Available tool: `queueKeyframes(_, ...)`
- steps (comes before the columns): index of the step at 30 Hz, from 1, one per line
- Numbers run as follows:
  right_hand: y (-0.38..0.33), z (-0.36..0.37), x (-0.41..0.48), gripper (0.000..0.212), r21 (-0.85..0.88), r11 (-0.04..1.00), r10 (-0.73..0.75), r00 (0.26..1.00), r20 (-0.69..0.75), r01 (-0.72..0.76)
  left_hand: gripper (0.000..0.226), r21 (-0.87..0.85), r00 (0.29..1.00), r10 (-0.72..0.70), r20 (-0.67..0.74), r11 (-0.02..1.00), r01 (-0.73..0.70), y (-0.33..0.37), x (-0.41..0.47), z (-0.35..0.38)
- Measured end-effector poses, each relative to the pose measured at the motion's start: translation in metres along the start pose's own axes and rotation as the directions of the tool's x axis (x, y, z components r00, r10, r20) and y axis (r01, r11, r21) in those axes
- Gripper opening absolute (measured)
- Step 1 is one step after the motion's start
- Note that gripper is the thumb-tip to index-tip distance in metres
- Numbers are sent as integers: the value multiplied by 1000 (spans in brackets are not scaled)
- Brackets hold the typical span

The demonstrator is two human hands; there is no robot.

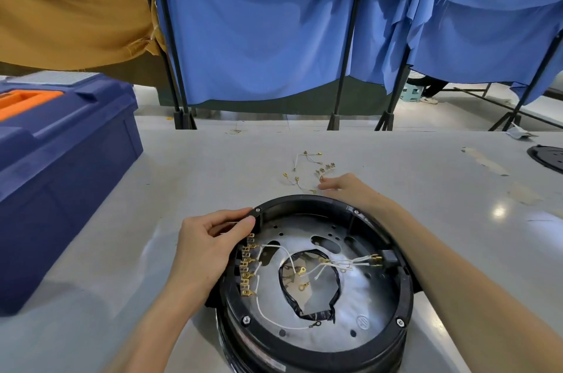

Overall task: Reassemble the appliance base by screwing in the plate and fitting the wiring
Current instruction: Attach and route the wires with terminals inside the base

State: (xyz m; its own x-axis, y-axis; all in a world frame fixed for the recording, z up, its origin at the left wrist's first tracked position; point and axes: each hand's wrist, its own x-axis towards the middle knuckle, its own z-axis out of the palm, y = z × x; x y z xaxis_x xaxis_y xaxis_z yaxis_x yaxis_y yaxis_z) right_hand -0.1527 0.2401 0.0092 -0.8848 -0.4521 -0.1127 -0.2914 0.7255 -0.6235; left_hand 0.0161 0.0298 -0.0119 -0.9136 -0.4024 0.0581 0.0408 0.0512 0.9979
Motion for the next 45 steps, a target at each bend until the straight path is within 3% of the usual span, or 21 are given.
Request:
queueKeyframes(5,12,3,4,32,42,998,51,990,-129,-46,15,4,1000,-2,-9,1000,2,1,1,0)
queueKeyframes(8,18,2,1,29,155,987,89,963,-253,-51,15,4,1000,-1,-12,1000,1,2,0,0)
queueKeyframes(13,4,-13,-26,20,394,898,55,840,-540,195,13,26,1000,-19,5,999,19,5,-1,-1)
queueKeyframes(16,-19,-26,-52,22,401,842,-51,792,-608,361,8,74,999,26,-25,997,-24,11,-1,0)
queueKeyframes(19,-47,-27,-80,27,308,831,-240,797,-555,464,9,139,986,144,-90,982,-130,21,-2,0)
queueKeyframes(22,-70,-14,-106,31,151,828,-423,778,-465,540,25,116,977,204,-62,974,-196,35,-5,3)
queueKeyframes(27,-93,13,-125,34,-107,727,-668,662,-341,678,39,-48,985,118,127,992,-113,51,-14,11)
queueKeyframes(30,-96,23,-125,28,-223,653,-756,607,-245,724,23,-62,991,92,97,994,-86,52,-14,11)
queueKeyframes(33,-93,28,-124,28,-155,706,-708,692,-140,691,11,-90,993,102,56,991,-97,49,-13,8)
queueKeyframes(35,-91,26,-123,32,45,804,-584,801,-131,593,13,-113,992,122,36,987,-117,49,-13,7)
queueKeyframes(37,-88,23,-117,35,330,827,-403,890,-215,455,21,-150,992,124,29,982,-119,51,-13,7)
queueKeyframes(39,-83,22,-109,32,538,780,-196,941,-277,321,34,-210,993,107,46,973,-95,53,-17,10)
queueKeyframes(41,-82,22,-106,21,674,711,-56,971,-232,202,44,-241,992,93,89,968,-69,55,-21,13)
queueKeyframes(45,-82,24,-105,18,815,561,-35,988,-153,146,39,-225,984,109,139,971,-76,56,-27,23)
